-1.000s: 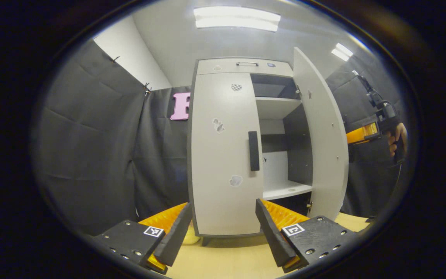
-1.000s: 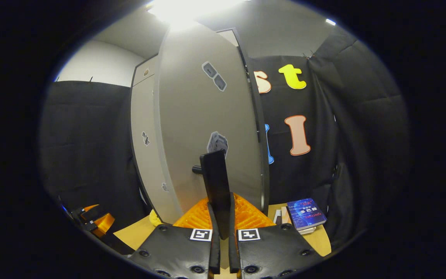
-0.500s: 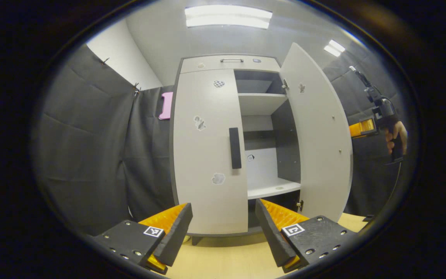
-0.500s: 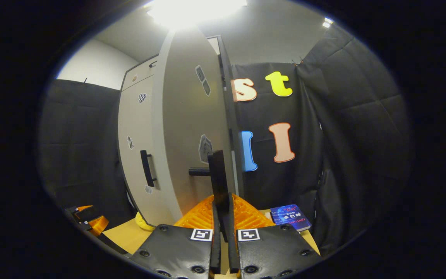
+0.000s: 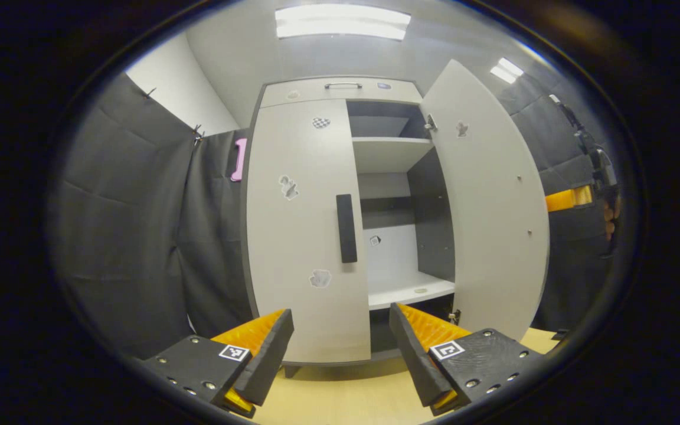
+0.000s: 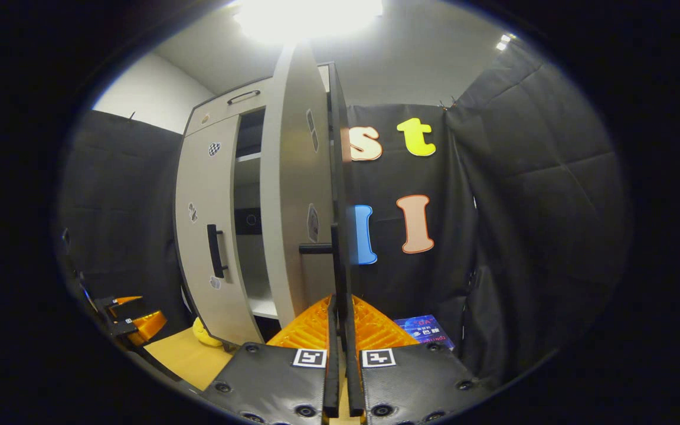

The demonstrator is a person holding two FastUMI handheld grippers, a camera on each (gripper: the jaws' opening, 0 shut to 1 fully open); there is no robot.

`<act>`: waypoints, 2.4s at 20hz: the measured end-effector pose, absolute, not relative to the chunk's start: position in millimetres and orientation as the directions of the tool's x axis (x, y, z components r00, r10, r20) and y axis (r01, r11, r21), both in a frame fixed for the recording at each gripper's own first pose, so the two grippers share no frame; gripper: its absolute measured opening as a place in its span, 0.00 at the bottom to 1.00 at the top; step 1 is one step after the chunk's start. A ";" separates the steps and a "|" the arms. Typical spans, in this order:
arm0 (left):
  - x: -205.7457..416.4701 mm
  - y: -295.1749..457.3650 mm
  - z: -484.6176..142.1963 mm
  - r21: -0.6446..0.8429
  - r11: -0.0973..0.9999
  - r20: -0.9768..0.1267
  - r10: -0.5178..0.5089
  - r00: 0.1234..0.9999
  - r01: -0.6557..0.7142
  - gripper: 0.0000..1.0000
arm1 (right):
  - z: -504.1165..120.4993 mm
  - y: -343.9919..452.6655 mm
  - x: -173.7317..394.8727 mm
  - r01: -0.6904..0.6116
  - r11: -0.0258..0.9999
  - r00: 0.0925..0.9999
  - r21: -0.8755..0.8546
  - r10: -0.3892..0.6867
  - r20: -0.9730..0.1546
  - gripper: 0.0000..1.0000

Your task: Open the right door of the double-door shoe cabinet with the right hand, and open the left door with the left hand.

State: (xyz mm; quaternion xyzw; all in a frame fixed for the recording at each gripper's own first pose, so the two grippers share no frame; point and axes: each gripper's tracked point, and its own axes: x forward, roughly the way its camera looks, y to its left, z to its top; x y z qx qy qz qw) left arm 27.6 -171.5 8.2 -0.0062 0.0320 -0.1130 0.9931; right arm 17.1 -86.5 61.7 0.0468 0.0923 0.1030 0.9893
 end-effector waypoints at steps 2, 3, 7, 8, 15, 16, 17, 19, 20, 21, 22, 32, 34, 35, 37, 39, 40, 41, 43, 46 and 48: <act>40.2 -171.8 19.2 -0.016 0.974 -0.036 -0.226 0.973 0.226 0.95 | 56.5 -104.9 0.2 -0.146 0.987 0.972 0.062 0.155 -0.177 0.08; 49.5 -172.3 25.2 -0.008 0.973 -0.019 -0.229 0.973 0.229 0.95 | 56.5 -117.0 -7.4 -0.105 0.994 0.980 0.033 0.109 -0.167 0.08; 91.2 -174.7 51.4 0.043 0.974 0.039 -0.224 0.974 0.222 0.94 | 38.5 -154.9 -39.6 0.012 0.999 0.978 -0.040 -0.020 -0.207 0.09; 98.9 -177.4 55.6 0.052 0.973 0.044 -0.225 0.973 0.223 0.94 | 34.5 -163.9 -42.9 0.038 0.997 0.978 -0.062 -0.050 -0.204 0.23; 165.4 -205.6 57.9 0.055 0.959 -0.003 -0.280 0.960 0.280 0.95 | 23.4 -200.9 -74.3 0.179 0.984 0.963 -0.006 -0.176 -0.202 0.97; 175.4 -203.9 58.3 0.054 0.962 -0.005 -0.267 0.964 0.267 0.94 | 19.4 -207.2 -78.2 0.192 0.981 0.959 -0.012 -0.191 -0.210 0.98; 183.6 -202.9 60.0 0.046 0.966 0.002 -0.253 0.967 0.253 0.94 | 16.9 -211.1 -81.2 0.202 0.979 0.955 -0.020 -0.202 -0.217 0.98; 201.3 -207.0 59.3 0.010 0.969 -0.008 -0.247 0.969 0.247 0.95 | 14.1 -214.4 -86.2 0.212 0.977 0.951 -0.028 -0.213 -0.226 0.98; 206.5 -208.8 57.7 -0.013 0.968 -0.019 -0.249 0.968 0.249 0.95 | 12.3 -215.7 -86.9 0.216 0.976 0.948 -0.026 -0.216 -0.232 0.98; 214.0 -212.3 56.3 -0.028 0.967 -0.029 -0.255 0.966 0.254 0.95 | 10.9 -215.5 -87.6 0.218 0.976 0.947 -0.022 -0.217 -0.237 0.98; 223.7 -215.8 55.7 -0.029 0.965 -0.034 -0.261 0.965 0.260 0.95 | 9.3 -216.5 -86.5 0.223 0.975 0.945 -0.015 -0.220 -0.241 0.97; 259.3 -224.6 40.4 -0.049 0.960 -0.090 -0.278 0.956 0.274 0.75 | 0.9 -211.9 -73.8 0.205 0.978 0.943 0.033 -0.188 -0.275 0.96; 262.6 -235.0 43.4 -0.100 0.952 -0.092 -0.300 0.949 0.291 0.49 | 1.5 -210.2 -70.3 0.192 0.981 0.945 0.025 -0.178 -0.274 0.96; 260.6 -235.9 43.7 -0.097 0.956 -0.095 -0.284 0.954 0.275 0.42 | 2.1 -209.9 -68.9 0.188 0.982 0.946 0.024 -0.174 -0.272 0.96; 260.4 -235.2 42.3 -0.087 0.961 -0.088 -0.268 0.959 0.261 0.30 | 1.8 -207.1 -67.7 0.177 0.984 0.949 0.036 -0.161 -0.270 0.98; 259.4 -233.8 41.3 -0.107 0.960 -0.082 -0.266 0.960 0.257 0.25 | 1.8 -203.5 -65.6 0.166 0.985 0.953 0.048 -0.148 -0.264 0.96; 258.7 -233.3 42.0 -0.126 0.959 -0.086 -0.264 0.961 0.252 0.22 | 2.1 -202.3 -64.8 0.160 0.986 0.955 0.050 -0.142 -0.260 0.96; 256.7 -233.0 42.0 -0.126 0.960 -0.094 -0.261 0.961 0.248 0.22 | 1.3 -201.8 -63.3 0.153 0.987 0.956 0.051 -0.135 -0.260 0.96; 253.2 -231.7 41.1 -0.114 0.959 -0.107 -0.273 0.956 0.261 0.14 | -1.7 -200.9 -58.6 0.141 0.989 0.956 0.049 -0.124 -0.265 0.98; 249.8 -228.1 39.5 -0.123 0.956 -0.097 -0.279 0.955 0.267 0.16 | -1.4 -192.6 -52.2 0.111 0.992 0.963 0.062 -0.092 -0.255 0.96; 244.9 -222.7 40.3 -0.115 0.957 -0.093 -0.276 0.957 0.265 0.15 | 2.2 -185.4 -49.1 0.091 0.993 0.967 0.076 -0.070 -0.243 0.98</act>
